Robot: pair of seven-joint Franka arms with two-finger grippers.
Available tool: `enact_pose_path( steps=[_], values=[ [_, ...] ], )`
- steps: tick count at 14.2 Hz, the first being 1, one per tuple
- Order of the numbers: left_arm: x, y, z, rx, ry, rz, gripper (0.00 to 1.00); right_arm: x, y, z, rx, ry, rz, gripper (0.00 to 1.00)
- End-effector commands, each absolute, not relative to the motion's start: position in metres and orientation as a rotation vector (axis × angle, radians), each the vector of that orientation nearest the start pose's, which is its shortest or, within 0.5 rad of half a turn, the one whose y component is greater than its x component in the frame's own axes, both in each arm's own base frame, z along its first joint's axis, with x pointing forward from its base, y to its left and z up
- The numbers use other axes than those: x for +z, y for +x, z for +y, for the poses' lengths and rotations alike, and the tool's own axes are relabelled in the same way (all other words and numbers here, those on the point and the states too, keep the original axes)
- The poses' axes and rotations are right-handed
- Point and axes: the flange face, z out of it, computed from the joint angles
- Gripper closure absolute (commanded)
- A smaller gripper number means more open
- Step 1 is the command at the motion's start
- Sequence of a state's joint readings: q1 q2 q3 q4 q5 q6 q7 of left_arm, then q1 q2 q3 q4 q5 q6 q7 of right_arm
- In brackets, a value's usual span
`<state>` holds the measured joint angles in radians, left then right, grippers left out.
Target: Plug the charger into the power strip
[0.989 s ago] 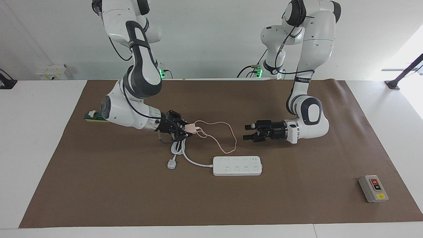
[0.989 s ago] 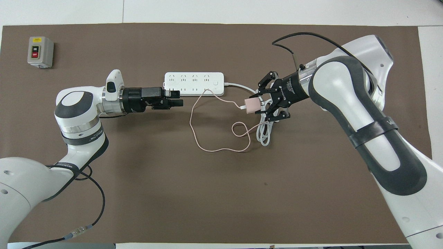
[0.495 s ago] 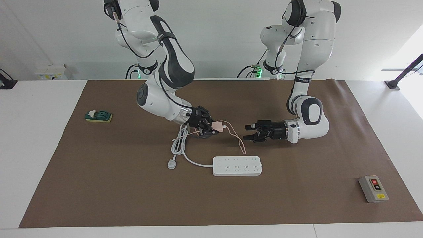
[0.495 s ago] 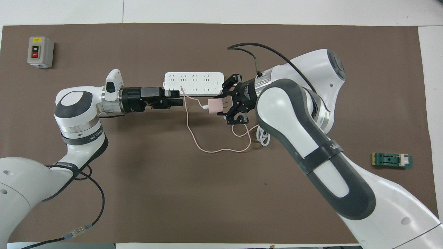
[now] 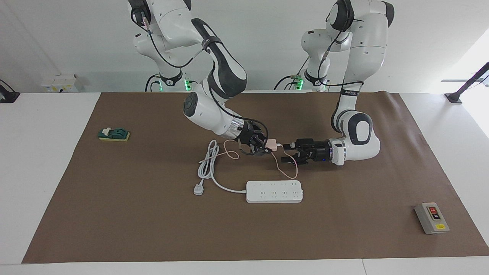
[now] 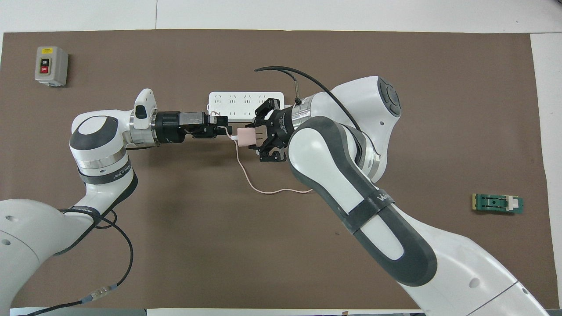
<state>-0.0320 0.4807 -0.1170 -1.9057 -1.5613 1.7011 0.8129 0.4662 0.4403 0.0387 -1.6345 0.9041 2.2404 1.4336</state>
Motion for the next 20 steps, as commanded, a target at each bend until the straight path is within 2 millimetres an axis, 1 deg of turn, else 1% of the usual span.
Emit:
enact_pose_path(
  steps=[1,2,3,4,5,6,7,14,15,16,17,18,20],
  values=[
    [0.286,0.590,-0.174,-0.034,1.572,-0.062,0.00,0.386,0.619,0.365,0.726,-1.812,1.671,1.00],
    [0.288,0.588,-0.174,-0.034,1.566,-0.069,0.00,0.381,0.623,0.368,0.728,-1.807,1.676,1.00],
    [0.287,0.585,-0.174,-0.024,1.566,-0.080,0.00,0.379,0.622,0.373,0.730,-1.811,1.682,1.00],
    [0.286,0.584,-0.174,-0.009,1.568,-0.092,0.00,0.377,0.618,0.383,0.736,-1.820,1.679,1.00],
    [0.284,0.582,-0.175,-0.006,1.569,-0.097,0.00,0.373,0.618,0.386,0.737,-1.824,1.681,1.00],
    [0.284,0.582,-0.176,-0.006,1.572,-0.097,0.00,0.377,0.622,0.388,0.733,-1.817,1.675,1.00],
    [0.285,0.583,-0.175,-0.002,1.574,-0.097,0.00,0.376,0.621,0.391,0.737,-1.819,1.682,1.00],
    [0.284,0.584,-0.176,-0.001,1.573,-0.097,0.00,0.374,0.621,0.390,0.734,-1.820,1.685,1.00],
    [0.285,0.585,-0.174,0.001,1.573,-0.097,0.02,0.374,0.621,0.390,0.733,-1.821,1.685,1.00],
    [0.286,0.585,-0.173,0.003,1.570,-0.102,0.06,0.374,0.621,0.390,0.733,-1.821,1.685,1.00],
    [0.286,0.585,-0.172,0.002,1.568,-0.101,0.13,0.374,0.621,0.390,0.734,-1.821,1.684,1.00],
    [0.286,0.586,-0.169,0.008,1.568,-0.102,0.24,0.374,0.622,0.390,0.732,-1.820,1.684,1.00],
    [0.287,0.587,-0.169,0.008,1.569,-0.104,0.42,0.374,0.622,0.389,0.735,-1.817,1.687,1.00]
  ],
)
